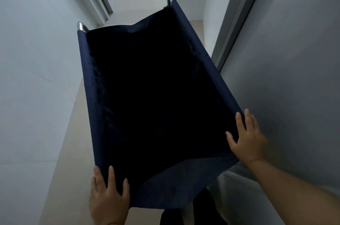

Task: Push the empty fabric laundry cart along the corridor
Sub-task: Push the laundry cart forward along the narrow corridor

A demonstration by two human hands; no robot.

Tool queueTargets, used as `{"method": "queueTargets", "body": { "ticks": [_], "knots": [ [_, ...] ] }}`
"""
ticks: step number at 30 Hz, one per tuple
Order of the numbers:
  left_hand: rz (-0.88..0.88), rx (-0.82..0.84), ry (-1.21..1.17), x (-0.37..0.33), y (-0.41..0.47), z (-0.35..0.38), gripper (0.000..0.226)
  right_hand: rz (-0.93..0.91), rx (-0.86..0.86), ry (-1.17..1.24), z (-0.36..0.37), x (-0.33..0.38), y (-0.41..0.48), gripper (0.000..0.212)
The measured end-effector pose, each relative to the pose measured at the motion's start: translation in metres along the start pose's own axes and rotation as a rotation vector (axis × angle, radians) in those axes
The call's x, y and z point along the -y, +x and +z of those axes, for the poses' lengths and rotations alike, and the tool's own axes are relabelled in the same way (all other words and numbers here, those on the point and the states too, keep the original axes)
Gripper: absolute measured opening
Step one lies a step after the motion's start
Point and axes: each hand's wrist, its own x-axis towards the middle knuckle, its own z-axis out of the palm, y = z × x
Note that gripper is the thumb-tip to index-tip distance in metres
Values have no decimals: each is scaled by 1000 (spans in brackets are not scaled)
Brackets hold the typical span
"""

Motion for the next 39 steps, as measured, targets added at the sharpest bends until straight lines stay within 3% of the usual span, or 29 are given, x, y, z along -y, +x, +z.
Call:
{"method": "queueTargets", "body": {
  "ticks": [13,27,32,39],
  "knots": [
    [91,64,3,81,25,-10,71,29,59,-84,12,62,-53,80],
    [238,157,81,150,61,-32,84,-68,80,-173,17,107,-100,95],
    [279,175,71,153,69,-28,79,-101,82,-149,22,106,-93,77],
    [278,163,56,153,82,-20,85,-104,70,-173,24,107,-79,74]
  ]
}}
